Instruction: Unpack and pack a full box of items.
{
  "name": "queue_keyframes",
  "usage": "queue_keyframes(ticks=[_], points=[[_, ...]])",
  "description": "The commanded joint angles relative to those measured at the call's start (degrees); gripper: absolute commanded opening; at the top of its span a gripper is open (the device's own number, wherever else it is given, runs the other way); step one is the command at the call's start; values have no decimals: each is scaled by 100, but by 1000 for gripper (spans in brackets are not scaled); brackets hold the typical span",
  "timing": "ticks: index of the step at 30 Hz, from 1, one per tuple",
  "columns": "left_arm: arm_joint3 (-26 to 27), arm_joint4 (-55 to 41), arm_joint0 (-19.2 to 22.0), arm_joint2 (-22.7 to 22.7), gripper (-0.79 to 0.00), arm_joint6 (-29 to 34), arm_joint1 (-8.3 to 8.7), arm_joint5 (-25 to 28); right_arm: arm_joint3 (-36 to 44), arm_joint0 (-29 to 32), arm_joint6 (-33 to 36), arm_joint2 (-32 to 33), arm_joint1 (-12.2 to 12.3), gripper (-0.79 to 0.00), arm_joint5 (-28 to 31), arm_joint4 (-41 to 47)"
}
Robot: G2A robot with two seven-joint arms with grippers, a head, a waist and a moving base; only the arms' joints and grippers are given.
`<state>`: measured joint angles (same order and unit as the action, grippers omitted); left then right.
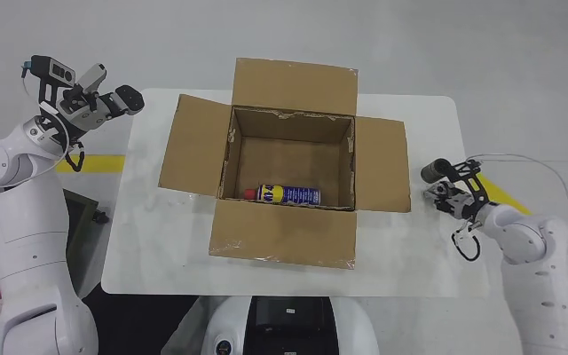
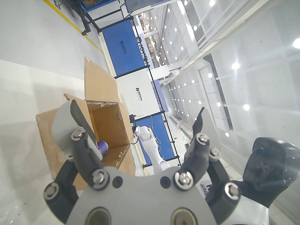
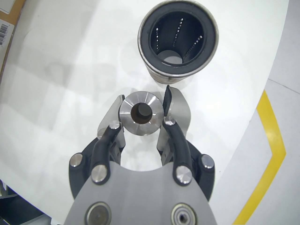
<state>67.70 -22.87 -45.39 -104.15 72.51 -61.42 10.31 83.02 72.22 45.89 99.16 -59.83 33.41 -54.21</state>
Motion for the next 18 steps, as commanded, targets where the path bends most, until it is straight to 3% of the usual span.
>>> queue_keyframes(ticks=[1,18], points=[[0,0,0,0,0,0,0,0,118,79,0,46,17,-785,-19,27],[0,0,0,0,0,0,0,0,1983,974,229,665,158,-785,-328,299]])
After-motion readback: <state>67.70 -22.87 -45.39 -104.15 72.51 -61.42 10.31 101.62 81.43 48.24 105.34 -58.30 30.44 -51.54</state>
